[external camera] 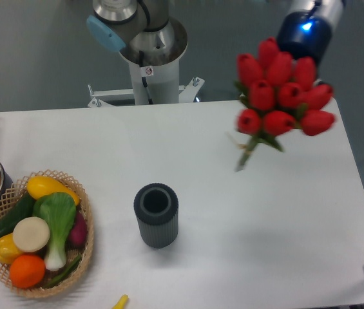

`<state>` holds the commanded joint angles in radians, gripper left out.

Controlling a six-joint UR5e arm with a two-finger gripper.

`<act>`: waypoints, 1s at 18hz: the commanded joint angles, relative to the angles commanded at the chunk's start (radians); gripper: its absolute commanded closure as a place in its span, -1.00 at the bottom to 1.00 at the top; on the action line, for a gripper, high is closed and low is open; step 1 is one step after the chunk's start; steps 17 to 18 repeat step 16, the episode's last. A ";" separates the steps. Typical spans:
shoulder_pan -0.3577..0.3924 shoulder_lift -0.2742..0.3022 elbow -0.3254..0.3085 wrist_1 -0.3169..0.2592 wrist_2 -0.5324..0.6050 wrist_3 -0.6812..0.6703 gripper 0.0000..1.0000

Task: Pick up the flowers from the vase
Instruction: 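Raise the tulip bunch high and carry it away from the vase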

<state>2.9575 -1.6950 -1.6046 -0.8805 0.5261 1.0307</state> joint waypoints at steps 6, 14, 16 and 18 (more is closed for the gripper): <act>0.032 -0.046 -0.012 0.000 0.000 0.057 0.16; 0.035 -0.046 -0.026 -0.005 0.000 0.055 0.15; 0.034 -0.043 -0.043 -0.003 0.002 0.055 0.16; 0.034 -0.043 -0.043 -0.003 0.002 0.055 0.16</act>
